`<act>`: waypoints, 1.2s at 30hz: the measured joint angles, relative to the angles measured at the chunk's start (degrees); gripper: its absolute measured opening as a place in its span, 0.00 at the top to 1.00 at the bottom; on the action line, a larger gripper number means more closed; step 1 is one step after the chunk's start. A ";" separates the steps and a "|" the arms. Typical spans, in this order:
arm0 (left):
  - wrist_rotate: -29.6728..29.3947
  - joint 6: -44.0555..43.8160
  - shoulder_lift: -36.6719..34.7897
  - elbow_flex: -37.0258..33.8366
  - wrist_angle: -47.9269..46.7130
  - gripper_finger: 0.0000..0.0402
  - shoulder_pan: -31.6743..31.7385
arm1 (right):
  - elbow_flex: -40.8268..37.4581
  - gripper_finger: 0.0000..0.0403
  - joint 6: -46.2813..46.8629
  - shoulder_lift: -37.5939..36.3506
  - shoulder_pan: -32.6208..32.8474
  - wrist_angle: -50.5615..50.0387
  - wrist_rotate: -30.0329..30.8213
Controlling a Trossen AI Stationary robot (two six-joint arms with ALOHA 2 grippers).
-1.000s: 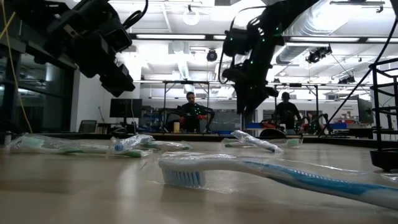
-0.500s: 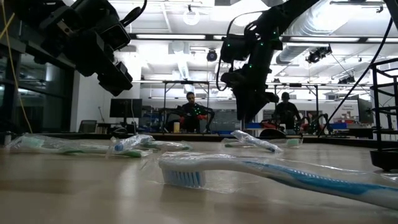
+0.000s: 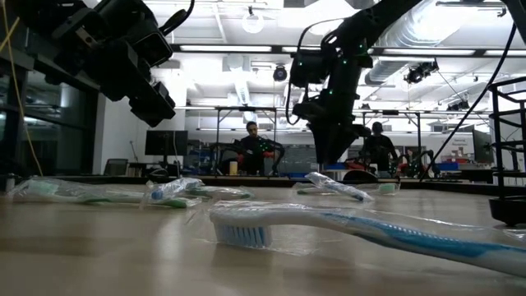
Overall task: Pick & Place toothbrushing station
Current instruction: Put the top blue toothbrush into the top section of the black wire organizer
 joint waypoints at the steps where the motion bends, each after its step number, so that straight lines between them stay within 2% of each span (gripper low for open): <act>1: 0.00 -0.01 0.00 0.00 0.00 0.51 0.00 | -0.02 0.67 -0.10 0.19 -0.09 -0.04 0.15; 10: 0.02 -0.05 0.00 0.00 0.04 0.51 0.00 | 0.00 0.67 -0.91 0.44 -1.80 4.71 -1.11; 36: 0.15 0.44 0.00 0.00 0.04 0.51 0.00 | 0.00 0.67 -1.57 1.06 -4.74 8.19 -1.18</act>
